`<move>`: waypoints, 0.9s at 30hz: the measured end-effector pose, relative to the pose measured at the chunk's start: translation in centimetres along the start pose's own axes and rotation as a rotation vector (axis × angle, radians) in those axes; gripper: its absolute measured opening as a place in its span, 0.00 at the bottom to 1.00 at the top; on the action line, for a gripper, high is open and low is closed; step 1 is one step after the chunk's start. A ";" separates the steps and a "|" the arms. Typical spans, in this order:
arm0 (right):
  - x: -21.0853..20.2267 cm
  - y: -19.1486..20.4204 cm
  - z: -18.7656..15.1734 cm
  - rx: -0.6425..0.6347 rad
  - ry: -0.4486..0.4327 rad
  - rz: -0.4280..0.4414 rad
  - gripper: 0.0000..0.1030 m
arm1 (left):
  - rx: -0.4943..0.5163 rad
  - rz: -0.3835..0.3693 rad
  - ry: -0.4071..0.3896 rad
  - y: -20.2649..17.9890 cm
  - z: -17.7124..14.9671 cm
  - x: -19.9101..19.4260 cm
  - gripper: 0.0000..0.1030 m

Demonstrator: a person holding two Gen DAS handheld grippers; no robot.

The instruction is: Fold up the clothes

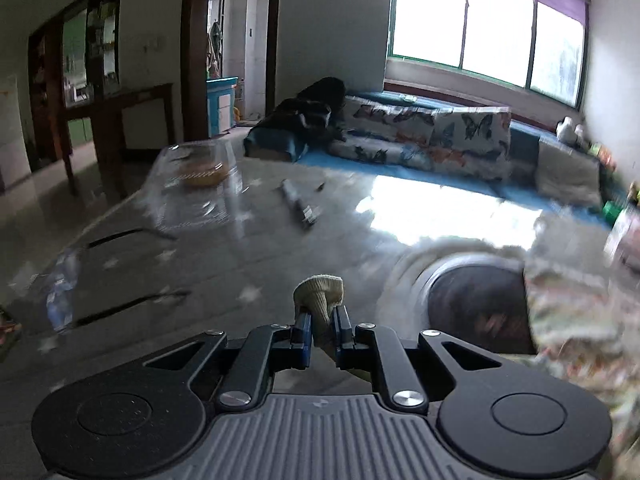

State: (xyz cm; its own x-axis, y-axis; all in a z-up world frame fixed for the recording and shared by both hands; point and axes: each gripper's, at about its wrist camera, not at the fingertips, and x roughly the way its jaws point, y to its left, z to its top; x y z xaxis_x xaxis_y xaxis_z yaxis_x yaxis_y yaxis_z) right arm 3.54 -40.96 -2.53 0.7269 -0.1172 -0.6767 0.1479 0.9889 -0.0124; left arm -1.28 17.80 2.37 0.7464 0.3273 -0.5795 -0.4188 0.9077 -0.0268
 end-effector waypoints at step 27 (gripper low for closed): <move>1.8 2.6 1.2 -0.060 0.009 0.095 0.74 | -0.056 0.222 0.035 7.6 -2.6 -0.4 0.66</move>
State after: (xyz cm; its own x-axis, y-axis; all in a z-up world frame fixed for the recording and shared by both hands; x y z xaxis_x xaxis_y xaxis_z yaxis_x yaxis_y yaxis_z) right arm 6.03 -38.75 -2.83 0.7297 -0.0222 -0.6834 0.0380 0.9992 0.0080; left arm -6.17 23.90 0.26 0.6149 0.5074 -0.6038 -0.5996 0.7980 0.0600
